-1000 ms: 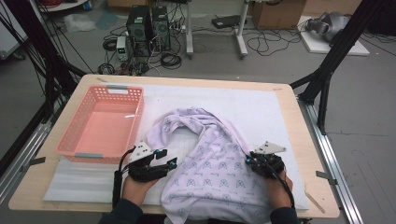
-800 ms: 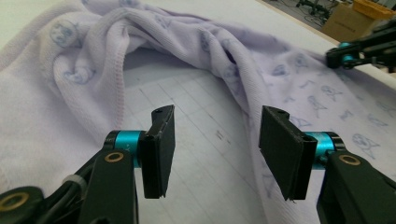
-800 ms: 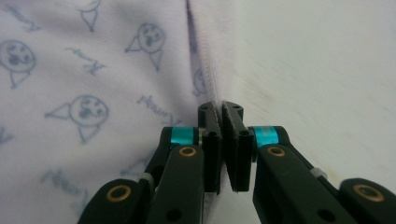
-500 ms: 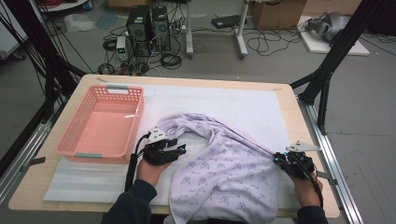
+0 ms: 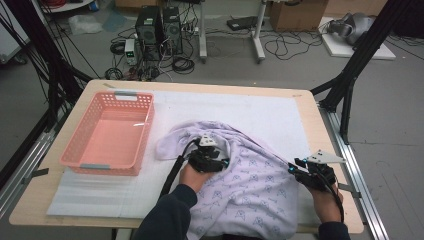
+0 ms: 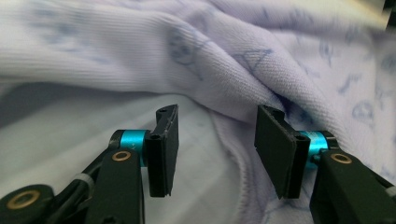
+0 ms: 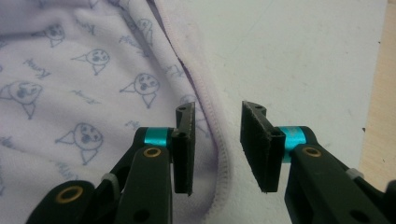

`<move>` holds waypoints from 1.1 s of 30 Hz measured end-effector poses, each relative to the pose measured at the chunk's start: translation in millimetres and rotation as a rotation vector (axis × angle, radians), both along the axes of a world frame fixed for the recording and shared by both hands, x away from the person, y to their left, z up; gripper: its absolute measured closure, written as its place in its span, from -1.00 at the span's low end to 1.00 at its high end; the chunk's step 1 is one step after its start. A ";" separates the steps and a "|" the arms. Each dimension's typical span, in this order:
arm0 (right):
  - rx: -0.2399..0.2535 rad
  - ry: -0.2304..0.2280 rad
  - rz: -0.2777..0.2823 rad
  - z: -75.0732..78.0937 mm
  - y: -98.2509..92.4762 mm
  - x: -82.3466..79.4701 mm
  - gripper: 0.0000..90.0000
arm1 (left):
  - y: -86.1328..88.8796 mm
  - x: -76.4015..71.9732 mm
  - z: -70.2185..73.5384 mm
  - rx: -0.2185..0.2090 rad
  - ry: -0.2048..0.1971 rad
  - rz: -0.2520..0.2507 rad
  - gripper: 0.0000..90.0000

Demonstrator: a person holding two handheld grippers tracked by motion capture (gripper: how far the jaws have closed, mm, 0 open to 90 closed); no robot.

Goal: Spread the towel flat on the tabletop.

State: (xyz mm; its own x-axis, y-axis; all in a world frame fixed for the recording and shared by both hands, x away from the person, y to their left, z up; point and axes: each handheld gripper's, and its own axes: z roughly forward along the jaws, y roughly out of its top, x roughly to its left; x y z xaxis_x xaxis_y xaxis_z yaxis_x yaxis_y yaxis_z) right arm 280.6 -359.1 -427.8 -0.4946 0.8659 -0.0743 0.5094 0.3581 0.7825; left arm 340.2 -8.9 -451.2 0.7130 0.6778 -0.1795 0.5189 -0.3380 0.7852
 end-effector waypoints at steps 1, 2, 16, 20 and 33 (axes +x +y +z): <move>0.002 -0.004 0.000 0.6 -1.1 -0.6 0.44 | -4.1 -1.7 0.3 0.030 -0.024 -0.007 0.07; 0.004 -0.007 -0.004 0.8 -1.8 -0.9 0.44 | -9.8 -4.3 1.1 0.080 -0.055 -0.012 0.04; 0.021 -0.007 0.006 0.4 -0.4 -1.1 0.45 | 22.7 -4.5 7.8 0.083 -0.067 0.079 0.91; 0.023 -0.004 0.013 -0.4 2.4 -0.2 0.44 | 68.2 -4.4 9.9 0.064 -0.087 0.220 0.91; 0.132 0.013 0.077 -0.1 43.2 39.9 0.18 | 135.2 -11.7 19.2 -0.033 -0.179 0.403 0.53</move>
State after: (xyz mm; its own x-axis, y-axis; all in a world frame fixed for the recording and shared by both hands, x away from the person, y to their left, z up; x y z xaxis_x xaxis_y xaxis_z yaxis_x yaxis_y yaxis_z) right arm 320.5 -315.9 -427.8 -0.5601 0.8272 0.0447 0.4950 0.2909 0.8188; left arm 328.5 126.3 -432.1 0.4152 0.9038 -0.1039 0.4591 -0.1095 0.8816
